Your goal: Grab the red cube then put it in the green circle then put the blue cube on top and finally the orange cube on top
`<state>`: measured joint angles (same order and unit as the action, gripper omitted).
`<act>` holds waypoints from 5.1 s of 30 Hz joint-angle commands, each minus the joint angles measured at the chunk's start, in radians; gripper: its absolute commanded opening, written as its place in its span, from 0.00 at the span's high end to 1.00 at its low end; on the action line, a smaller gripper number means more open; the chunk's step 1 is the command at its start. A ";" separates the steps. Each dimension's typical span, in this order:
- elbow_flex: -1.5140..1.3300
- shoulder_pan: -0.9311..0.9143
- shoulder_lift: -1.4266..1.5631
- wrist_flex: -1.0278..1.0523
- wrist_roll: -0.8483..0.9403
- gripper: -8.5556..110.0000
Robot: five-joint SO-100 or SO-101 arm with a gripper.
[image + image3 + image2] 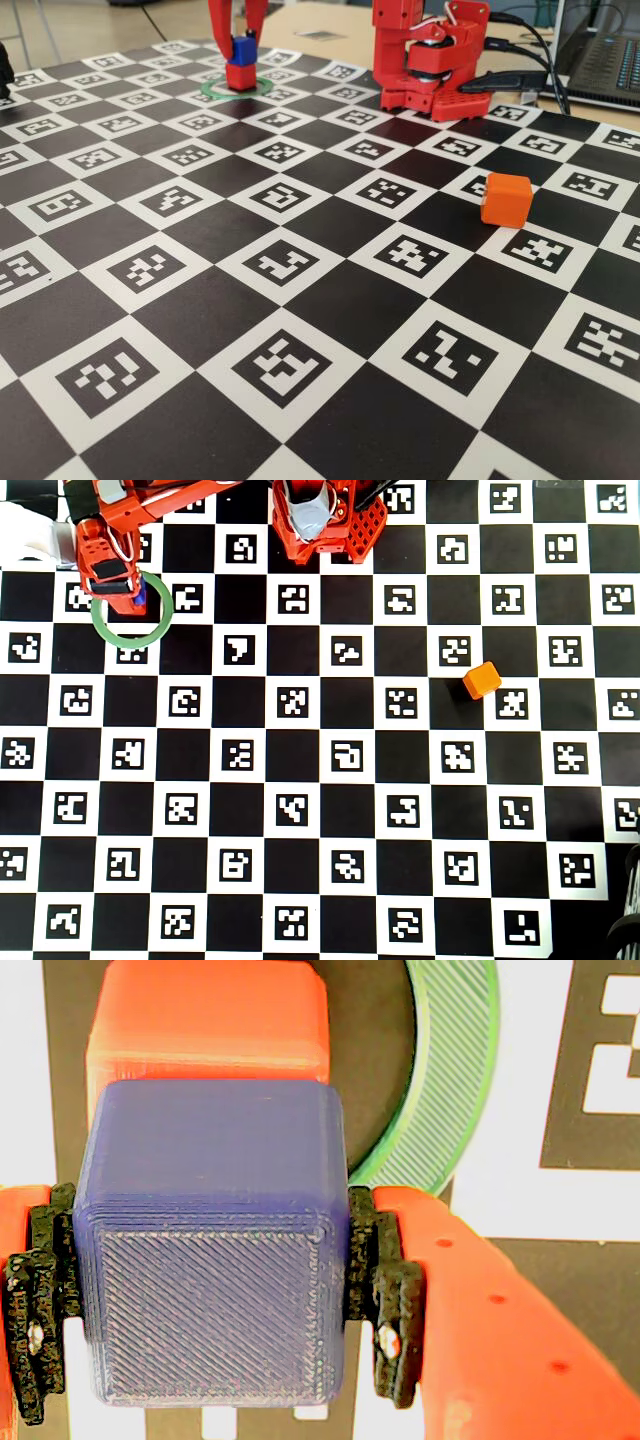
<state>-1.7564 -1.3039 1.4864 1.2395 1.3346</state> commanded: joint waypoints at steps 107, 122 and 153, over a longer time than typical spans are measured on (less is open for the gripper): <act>0.351 2.091 0.161 0.287 -2.121 0.58; 0.092 2.102 0.196 0.060 -2.114 0.58; -0.196 2.085 0.098 -0.190 -2.060 0.56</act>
<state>-1.9589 0.7701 1.5662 1.0554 -0.7286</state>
